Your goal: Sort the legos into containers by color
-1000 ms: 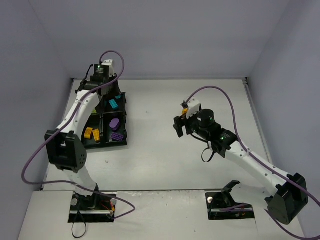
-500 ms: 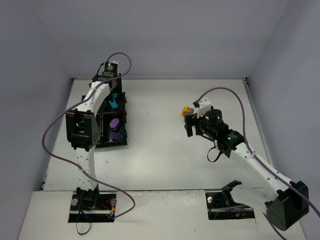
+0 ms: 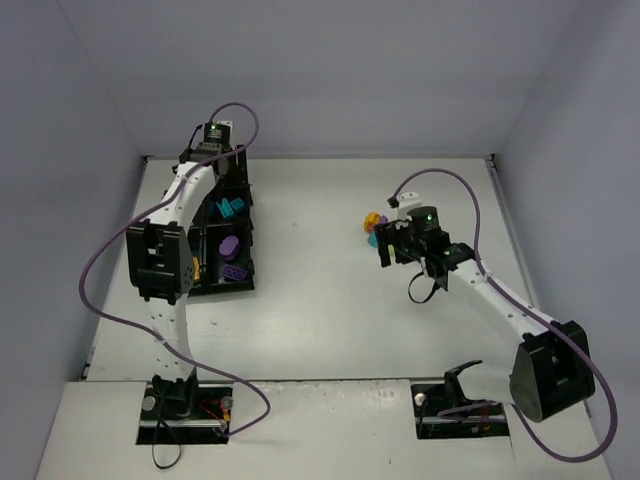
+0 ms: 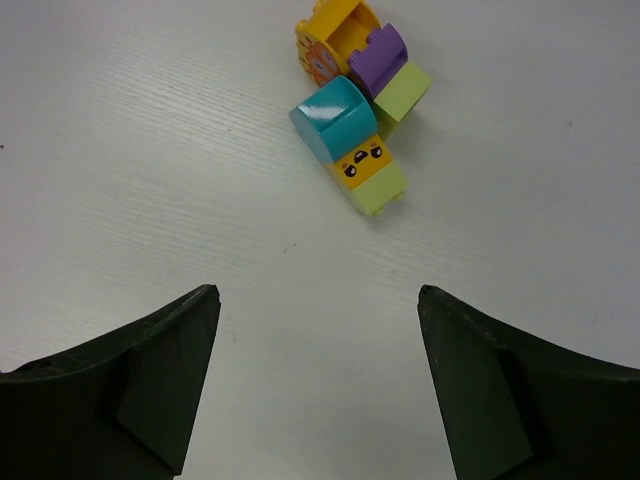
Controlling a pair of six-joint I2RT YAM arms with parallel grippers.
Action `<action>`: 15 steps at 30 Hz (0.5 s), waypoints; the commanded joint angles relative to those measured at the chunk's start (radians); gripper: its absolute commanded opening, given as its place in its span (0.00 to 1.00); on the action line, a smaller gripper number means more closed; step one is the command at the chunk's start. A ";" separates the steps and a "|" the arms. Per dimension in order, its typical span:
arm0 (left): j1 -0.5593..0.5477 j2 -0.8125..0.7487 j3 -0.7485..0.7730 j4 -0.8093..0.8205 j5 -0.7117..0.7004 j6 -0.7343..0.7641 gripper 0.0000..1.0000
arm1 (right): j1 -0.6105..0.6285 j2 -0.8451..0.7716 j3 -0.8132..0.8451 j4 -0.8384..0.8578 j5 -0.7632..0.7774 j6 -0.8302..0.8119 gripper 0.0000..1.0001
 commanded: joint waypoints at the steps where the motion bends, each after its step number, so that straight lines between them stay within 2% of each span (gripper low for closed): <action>1: -0.002 -0.210 -0.012 0.001 0.088 -0.041 0.66 | -0.052 0.056 0.086 0.041 -0.039 -0.045 0.77; 5: -0.023 -0.351 -0.149 0.018 0.165 -0.095 0.73 | -0.079 0.181 0.154 0.041 -0.054 -0.076 0.77; 11: -0.053 -0.554 -0.351 0.038 0.266 -0.150 0.74 | -0.112 0.329 0.220 0.041 -0.068 -0.103 0.77; 15: -0.076 -0.661 -0.424 0.017 0.307 -0.161 0.75 | -0.119 0.402 0.263 0.041 -0.081 -0.135 0.77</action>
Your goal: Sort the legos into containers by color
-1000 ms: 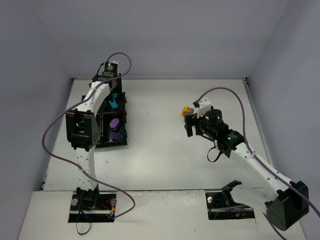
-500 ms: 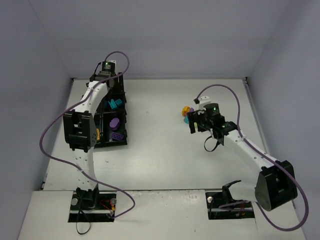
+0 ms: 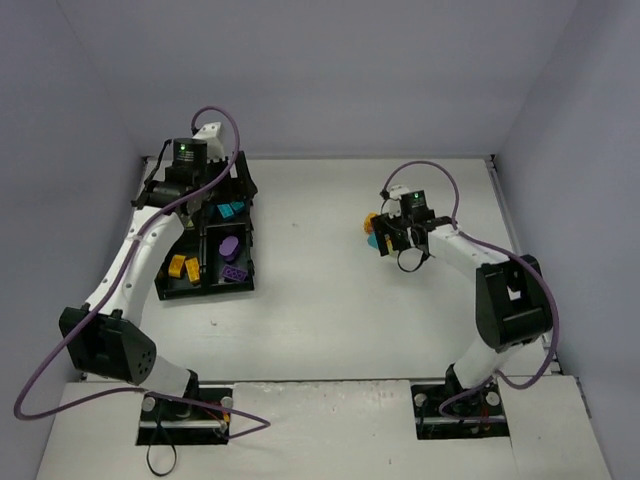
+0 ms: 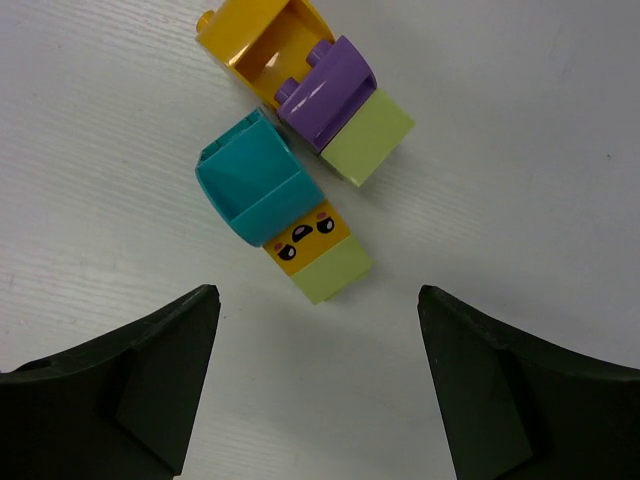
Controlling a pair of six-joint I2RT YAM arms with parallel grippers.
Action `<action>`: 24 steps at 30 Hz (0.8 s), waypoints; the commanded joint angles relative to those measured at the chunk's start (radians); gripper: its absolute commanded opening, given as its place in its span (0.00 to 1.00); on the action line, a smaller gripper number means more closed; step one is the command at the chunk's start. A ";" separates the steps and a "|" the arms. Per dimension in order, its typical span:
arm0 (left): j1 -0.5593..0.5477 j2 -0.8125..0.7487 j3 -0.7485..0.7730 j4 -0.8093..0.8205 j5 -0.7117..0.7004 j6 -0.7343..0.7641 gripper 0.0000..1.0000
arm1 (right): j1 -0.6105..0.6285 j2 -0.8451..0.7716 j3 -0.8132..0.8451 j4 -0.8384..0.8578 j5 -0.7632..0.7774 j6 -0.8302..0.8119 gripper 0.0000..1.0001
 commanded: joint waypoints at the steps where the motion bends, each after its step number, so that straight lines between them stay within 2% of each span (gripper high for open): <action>1: -0.018 -0.069 -0.037 0.005 0.066 -0.033 0.75 | -0.009 0.047 0.084 0.029 -0.025 -0.052 0.77; 10: -0.056 -0.183 -0.138 -0.031 0.101 -0.035 0.75 | -0.010 0.184 0.140 0.028 -0.070 -0.157 0.77; 13: -0.058 -0.206 -0.156 -0.041 0.115 -0.035 0.75 | -0.010 0.198 0.137 0.029 -0.097 -0.175 0.72; 19: -0.059 -0.249 -0.181 -0.049 0.122 -0.036 0.75 | -0.006 0.172 0.107 0.038 -0.172 -0.175 0.54; 20: -0.059 -0.250 -0.184 -0.052 0.125 -0.041 0.75 | -0.001 0.166 0.099 0.043 -0.180 -0.177 0.46; 22: -0.059 -0.255 -0.184 -0.052 0.138 -0.055 0.75 | 0.005 0.135 0.070 0.066 -0.189 -0.177 0.40; 23: -0.059 -0.256 -0.186 -0.046 0.144 -0.079 0.74 | 0.011 0.126 0.052 0.078 -0.194 -0.181 0.30; 24: -0.059 -0.260 -0.189 -0.038 0.156 -0.087 0.75 | 0.014 0.103 0.044 0.084 -0.197 -0.181 0.25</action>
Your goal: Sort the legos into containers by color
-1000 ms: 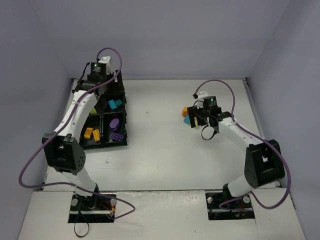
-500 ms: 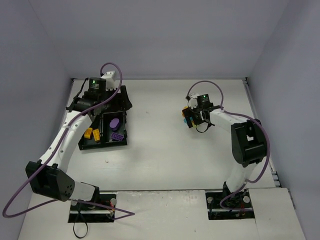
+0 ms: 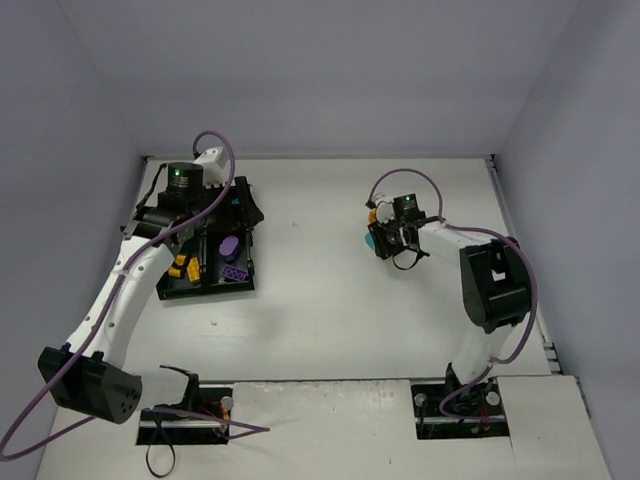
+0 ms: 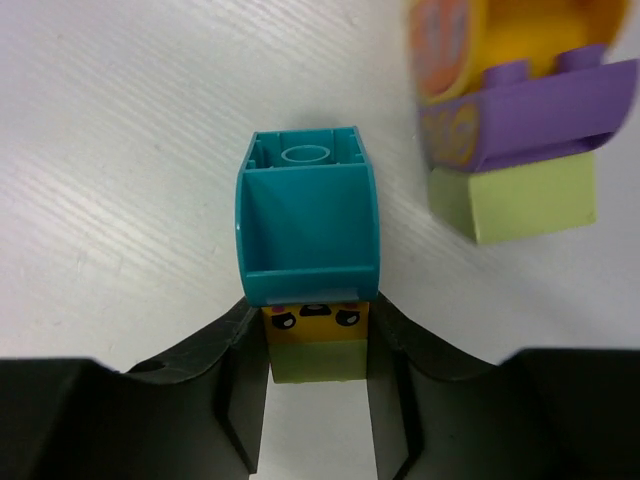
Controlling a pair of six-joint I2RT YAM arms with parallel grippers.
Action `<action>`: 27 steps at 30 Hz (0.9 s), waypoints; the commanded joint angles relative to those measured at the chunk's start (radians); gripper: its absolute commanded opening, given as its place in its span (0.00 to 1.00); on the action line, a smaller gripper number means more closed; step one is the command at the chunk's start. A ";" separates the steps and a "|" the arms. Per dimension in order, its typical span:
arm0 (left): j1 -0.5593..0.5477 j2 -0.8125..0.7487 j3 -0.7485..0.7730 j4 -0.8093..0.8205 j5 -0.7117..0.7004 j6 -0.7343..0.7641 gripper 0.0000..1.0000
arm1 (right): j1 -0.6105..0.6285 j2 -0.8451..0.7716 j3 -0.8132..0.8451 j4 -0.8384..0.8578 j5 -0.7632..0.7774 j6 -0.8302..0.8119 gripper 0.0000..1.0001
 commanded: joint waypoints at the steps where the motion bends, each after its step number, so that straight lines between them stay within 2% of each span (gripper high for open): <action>1: -0.006 -0.033 0.005 0.044 0.059 -0.054 0.75 | 0.017 -0.110 -0.029 0.051 -0.044 -0.012 0.18; 2: -0.008 -0.036 -0.003 0.060 0.067 -0.078 0.75 | 0.029 -0.123 -0.038 0.062 -0.046 -0.014 0.08; 4: -0.009 -0.039 -0.009 0.083 0.102 -0.108 0.74 | 0.051 -0.179 -0.070 0.080 -0.047 -0.015 0.03; 9: -0.035 -0.016 -0.028 0.159 0.189 -0.152 0.79 | 0.156 -0.346 -0.136 0.141 -0.075 -0.023 0.00; 12: -0.071 -0.016 -0.047 0.218 0.215 -0.139 0.80 | 0.199 -0.436 -0.147 0.146 -0.144 -0.014 0.00; 17: -0.112 -0.021 -0.074 0.307 0.292 0.001 0.80 | 0.219 -0.547 -0.142 0.149 -0.323 0.015 0.00; 23: -0.118 -0.033 -0.077 0.393 0.406 0.168 0.80 | 0.232 -0.585 -0.090 0.102 -0.498 0.006 0.00; 27: -0.123 -0.035 -0.051 0.410 0.533 0.312 0.80 | 0.235 -0.584 -0.053 0.056 -0.588 -0.029 0.00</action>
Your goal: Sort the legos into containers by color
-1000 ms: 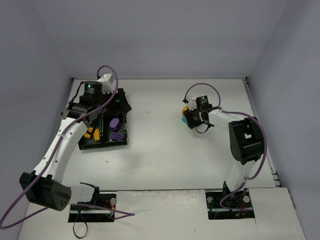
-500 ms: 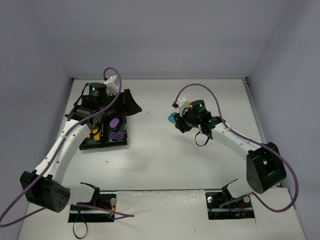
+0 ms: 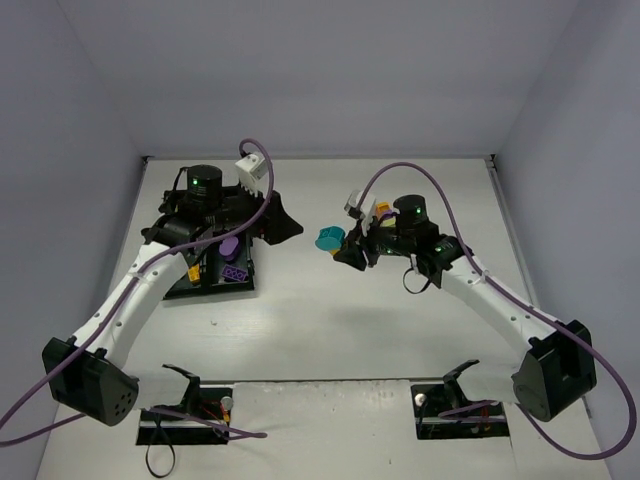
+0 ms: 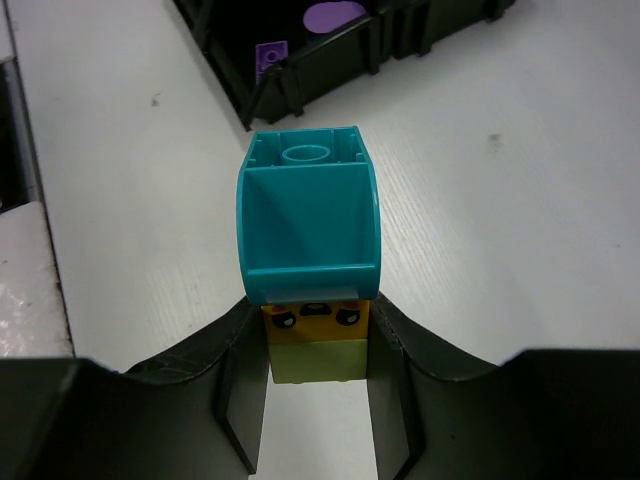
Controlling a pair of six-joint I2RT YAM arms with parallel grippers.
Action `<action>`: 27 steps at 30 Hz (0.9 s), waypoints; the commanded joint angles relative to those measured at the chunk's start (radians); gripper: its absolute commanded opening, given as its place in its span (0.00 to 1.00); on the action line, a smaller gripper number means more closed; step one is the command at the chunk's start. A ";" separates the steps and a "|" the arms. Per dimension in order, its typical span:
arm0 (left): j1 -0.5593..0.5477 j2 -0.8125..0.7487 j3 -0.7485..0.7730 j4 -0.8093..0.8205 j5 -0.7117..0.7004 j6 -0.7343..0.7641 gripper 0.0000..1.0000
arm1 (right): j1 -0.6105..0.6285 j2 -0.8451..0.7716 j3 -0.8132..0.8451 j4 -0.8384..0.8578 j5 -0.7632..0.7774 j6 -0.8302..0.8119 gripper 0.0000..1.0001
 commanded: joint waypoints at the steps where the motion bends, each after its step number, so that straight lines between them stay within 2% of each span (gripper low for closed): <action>1: -0.006 -0.025 0.055 0.097 0.176 0.180 0.80 | 0.008 -0.025 0.078 -0.005 -0.143 -0.036 0.00; 8: -0.050 0.008 0.112 0.019 0.313 0.366 0.80 | 0.010 -0.016 0.118 -0.045 -0.214 -0.066 0.00; 12: -0.062 0.011 0.112 0.002 0.344 0.448 0.80 | 0.016 -0.010 0.127 -0.058 -0.224 -0.078 0.00; 21: -0.096 0.091 0.167 -0.053 0.410 0.531 0.79 | 0.028 -0.008 0.134 -0.059 -0.240 -0.081 0.00; 27: -0.130 0.153 0.210 -0.098 0.422 0.564 0.75 | 0.034 -0.008 0.129 -0.059 -0.238 -0.081 0.00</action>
